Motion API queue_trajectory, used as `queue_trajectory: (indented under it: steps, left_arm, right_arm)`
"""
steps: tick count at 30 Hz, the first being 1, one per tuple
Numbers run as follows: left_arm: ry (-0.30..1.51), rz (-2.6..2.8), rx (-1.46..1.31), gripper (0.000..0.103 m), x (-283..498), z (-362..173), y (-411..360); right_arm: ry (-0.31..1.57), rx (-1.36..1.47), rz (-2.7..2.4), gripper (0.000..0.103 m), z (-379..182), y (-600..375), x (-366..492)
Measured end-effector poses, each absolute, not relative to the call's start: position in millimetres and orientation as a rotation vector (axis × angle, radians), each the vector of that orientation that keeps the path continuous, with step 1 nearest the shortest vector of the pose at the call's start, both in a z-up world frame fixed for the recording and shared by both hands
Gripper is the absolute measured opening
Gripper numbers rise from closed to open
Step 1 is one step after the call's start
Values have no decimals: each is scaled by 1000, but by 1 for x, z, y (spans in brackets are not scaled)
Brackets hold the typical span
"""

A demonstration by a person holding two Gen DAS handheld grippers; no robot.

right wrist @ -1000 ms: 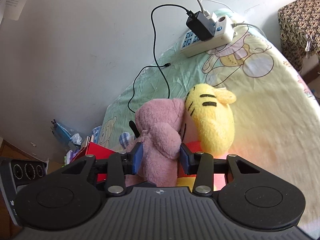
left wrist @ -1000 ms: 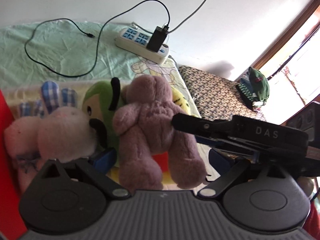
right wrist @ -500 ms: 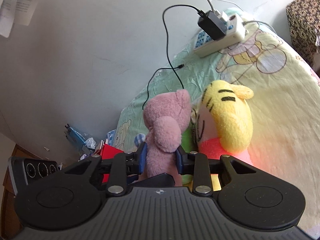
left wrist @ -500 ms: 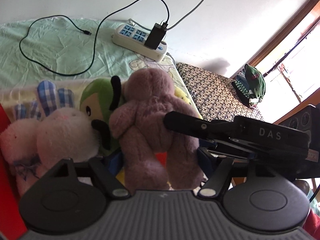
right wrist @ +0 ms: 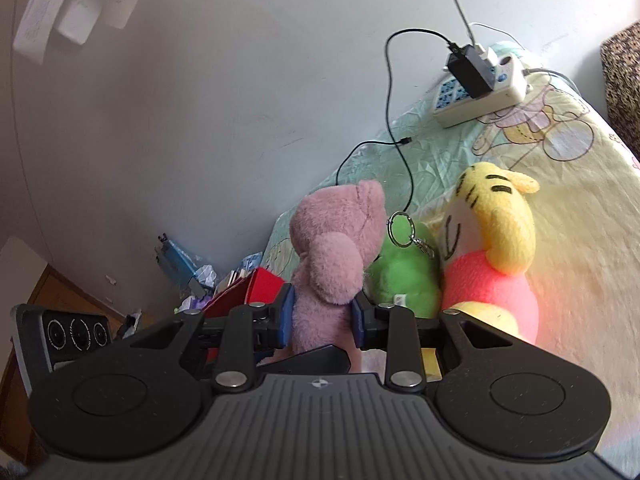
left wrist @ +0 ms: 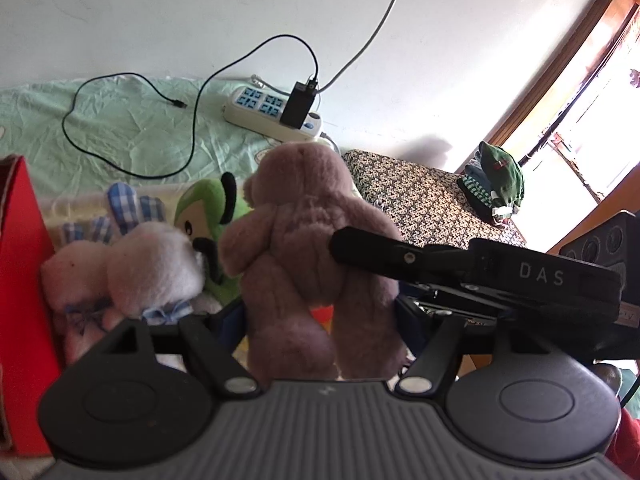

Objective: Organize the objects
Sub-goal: 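Grasp the pink teddy bear with the right gripper and lift it, then carry the pink teddy bear over the red box and lower it inside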

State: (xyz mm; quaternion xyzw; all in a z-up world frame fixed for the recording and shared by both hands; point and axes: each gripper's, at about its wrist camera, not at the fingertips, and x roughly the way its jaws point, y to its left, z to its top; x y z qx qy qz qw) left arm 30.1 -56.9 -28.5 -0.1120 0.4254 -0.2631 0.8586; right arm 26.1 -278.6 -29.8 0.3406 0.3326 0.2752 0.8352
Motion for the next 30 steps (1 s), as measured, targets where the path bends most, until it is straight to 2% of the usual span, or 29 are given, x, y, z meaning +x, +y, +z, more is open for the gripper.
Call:
queue_trajectory:
  steps: [8, 18, 30]
  left_arm:
    - [824, -447, -216, 73, -13, -10, -40]
    - [764, -285, -241, 73, -54, 9, 16]
    - [747, -239, -263, 73, -55, 9, 123]
  right_arm:
    - [688, 680, 722, 31, -17, -244, 14]
    - [707, 606, 841, 31, -4, -170, 16]
    - [729, 565, 854, 31, 0, -58, 27]
